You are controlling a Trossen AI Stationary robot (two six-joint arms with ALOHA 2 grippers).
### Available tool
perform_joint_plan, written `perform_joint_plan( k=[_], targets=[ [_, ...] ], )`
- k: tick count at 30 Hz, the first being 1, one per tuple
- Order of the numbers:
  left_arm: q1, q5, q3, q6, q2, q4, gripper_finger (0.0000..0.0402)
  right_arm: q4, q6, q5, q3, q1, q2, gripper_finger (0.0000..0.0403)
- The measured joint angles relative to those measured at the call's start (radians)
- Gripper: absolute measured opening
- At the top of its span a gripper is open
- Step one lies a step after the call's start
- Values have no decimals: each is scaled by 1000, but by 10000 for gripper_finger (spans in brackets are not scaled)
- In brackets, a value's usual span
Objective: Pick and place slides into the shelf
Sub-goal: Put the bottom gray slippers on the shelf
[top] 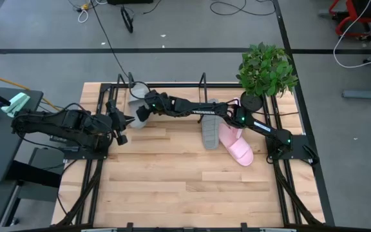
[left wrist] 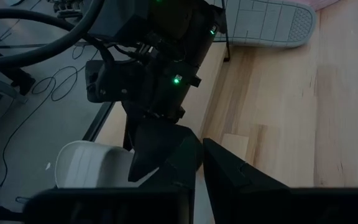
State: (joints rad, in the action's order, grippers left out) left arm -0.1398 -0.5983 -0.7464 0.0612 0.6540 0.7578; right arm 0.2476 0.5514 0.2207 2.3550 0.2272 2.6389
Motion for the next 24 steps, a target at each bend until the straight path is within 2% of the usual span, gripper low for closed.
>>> perform_joint_plan(
  k=[6, 16, 24],
  targets=[
    [0, 0, 0, 6, 0, 0, 28, -3, -3, -10, 0, 1, 0, 293],
    [0, 0, 0, 13, 0, 0, 40, -80, -12, -21, 0, 8, 0, 296],
    [0, 0, 0, 14, 0, 3, 30, -3, -7, -25, 0, 8, 0, 296]
  ],
)
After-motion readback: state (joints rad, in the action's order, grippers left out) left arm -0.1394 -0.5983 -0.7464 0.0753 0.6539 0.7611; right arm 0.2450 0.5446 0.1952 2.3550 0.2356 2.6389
